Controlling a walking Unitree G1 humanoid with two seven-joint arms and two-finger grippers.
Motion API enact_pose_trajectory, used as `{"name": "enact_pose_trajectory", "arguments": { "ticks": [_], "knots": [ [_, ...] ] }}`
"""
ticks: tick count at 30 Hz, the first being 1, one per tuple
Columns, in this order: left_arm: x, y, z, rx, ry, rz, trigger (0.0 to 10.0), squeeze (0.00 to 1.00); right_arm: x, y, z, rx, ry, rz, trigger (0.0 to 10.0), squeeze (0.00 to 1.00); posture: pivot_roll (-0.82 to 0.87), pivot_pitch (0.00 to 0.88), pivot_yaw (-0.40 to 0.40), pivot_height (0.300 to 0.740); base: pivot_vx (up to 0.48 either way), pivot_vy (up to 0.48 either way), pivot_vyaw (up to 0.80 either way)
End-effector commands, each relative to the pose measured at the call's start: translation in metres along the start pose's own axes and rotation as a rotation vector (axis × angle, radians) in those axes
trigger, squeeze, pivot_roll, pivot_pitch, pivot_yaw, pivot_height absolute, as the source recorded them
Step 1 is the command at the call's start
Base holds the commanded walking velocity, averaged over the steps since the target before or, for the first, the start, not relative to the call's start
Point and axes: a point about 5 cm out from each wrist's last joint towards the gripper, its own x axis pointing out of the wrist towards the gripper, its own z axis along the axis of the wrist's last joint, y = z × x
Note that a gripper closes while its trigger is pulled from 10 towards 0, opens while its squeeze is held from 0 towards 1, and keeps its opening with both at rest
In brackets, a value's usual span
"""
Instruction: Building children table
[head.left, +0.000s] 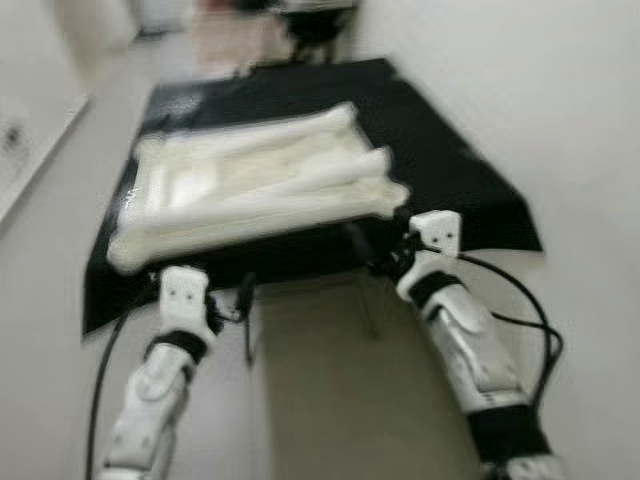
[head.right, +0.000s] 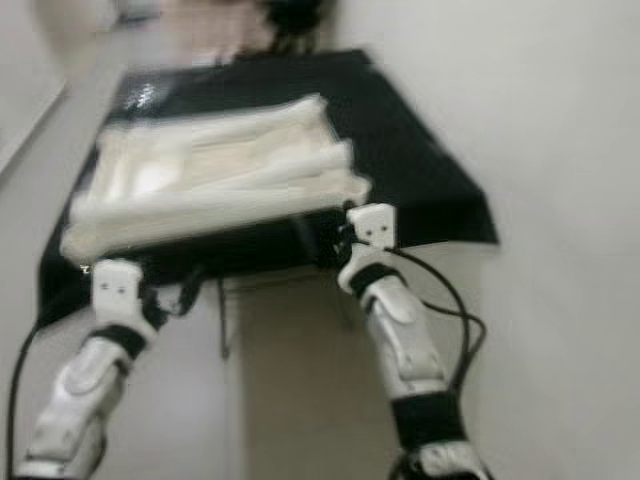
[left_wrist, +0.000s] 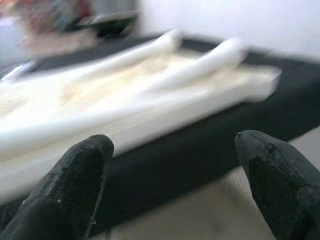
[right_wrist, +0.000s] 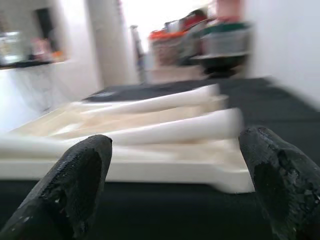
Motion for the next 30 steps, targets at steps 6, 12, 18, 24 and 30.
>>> {"name": "enact_pose_trajectory", "arguments": {
  "ticks": [6,12,18,24,30],
  "knots": [
    [0.001,-0.010,0.003,-0.022,0.013,-0.032,10.0,0.00,0.002,0.002,0.009,-0.011,-0.013,0.054,10.0,0.00,-0.03,0.000,0.017,0.740,0.352,0.000,0.00],
    [0.000,-0.011,0.003,-0.021,0.026,-0.036,10.0,0.00,0.003,0.009,0.015,-0.014,-0.021,0.115,10.0,0.00,-0.03,0.000,0.016,0.740,0.340,0.000,0.00],
    [-0.005,-0.012,-0.002,-0.018,0.057,-0.037,10.0,0.00,0.001,0.016,0.019,-0.057,-0.012,0.234,10.0,0.00,-0.01,0.000,0.013,0.740,0.328,0.000,0.80],
    [-0.011,-0.015,-0.009,-0.016,0.094,-0.040,10.0,0.00,0.005,0.011,0.030,-0.101,-0.015,0.275,10.0,0.00,-0.01,0.000,0.010,0.740,0.321,0.000,0.80],
    [-0.012,-0.016,-0.009,-0.017,0.104,-0.047,10.0,0.00,0.015,-0.003,0.038,-0.101,-0.041,0.100,10.0,0.00,-0.01,0.000,0.007,0.740,0.319,0.000,0.55]
  ]
}}
